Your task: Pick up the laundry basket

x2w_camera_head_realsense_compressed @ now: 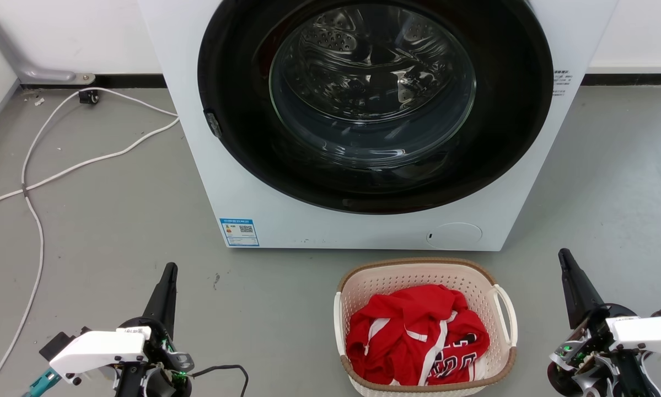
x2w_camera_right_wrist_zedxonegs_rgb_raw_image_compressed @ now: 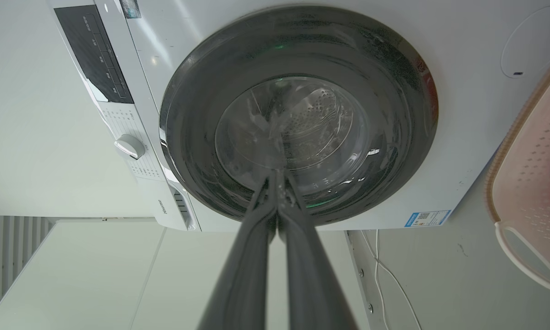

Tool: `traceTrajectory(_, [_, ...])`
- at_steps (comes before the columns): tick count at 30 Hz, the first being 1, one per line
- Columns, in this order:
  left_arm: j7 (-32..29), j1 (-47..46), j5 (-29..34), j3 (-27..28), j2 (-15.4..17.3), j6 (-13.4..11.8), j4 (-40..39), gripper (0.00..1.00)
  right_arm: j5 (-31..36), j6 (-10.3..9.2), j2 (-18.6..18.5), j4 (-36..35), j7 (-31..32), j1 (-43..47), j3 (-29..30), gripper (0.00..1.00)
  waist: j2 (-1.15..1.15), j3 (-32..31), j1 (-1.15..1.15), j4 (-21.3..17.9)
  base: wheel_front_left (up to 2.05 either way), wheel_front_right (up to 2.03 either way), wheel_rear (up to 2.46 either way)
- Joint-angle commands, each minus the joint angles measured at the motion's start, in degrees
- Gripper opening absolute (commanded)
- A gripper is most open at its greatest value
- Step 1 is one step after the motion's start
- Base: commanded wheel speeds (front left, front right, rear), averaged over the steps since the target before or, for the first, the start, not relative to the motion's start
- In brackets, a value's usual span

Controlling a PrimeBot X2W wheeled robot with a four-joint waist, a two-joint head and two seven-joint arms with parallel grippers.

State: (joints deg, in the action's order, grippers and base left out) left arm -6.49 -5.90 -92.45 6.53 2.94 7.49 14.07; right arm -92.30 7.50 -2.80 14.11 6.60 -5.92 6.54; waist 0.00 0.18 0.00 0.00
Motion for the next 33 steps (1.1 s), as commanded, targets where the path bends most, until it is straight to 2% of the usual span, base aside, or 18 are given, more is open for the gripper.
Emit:
traceTrajectory(1, [-0.3,-0.6,0.1,0.2,-0.1,0.2,0.0,0.0,-0.2,-0.02,-0.2,0.0,0.1,-0.6,-0.1,0.0,0.0,0.0,0.0,0.0,0.0,0.0,0.0])
traceTrajectory(16, [-0.3,-0.6,0.2,0.2,-0.1,0.2,0.0,0.0,-0.2,-0.02,-0.2,0.0,0.1,-0.6,-0.1,0.0,0.0,0.0,0.0,0.0,0.0,0.0,0.0])
traceTrajectory(17, [0.0,0.0,0.0,0.0,0.0,0.0,0.0,1.0,0.0,0.0,0.0,0.0,0.0,0.0,0.0,1.0,0.0,0.0,0.0,0.0,0.0,0.0,0.0])
traceTrajectory(25, [1.5,1.4,1.5,-0.9,-0.2,0.0,0.2,1.0,1.4,-0.01,0.1,0.5,-1.4,1.7,-0.1,1.0,0.0,0.0,0.0,0.0,0.0,0.0,0.0])
traceTrajectory(33, [3.8,1.5,10.0,-1.2,-0.1,-0.5,-2.3,1.0,11.6,-0.01,0.1,-2.7,-3.7,2.4,0.0,1.0,0.0,0.1,0.0,0.0,0.0,0.0,0.0])
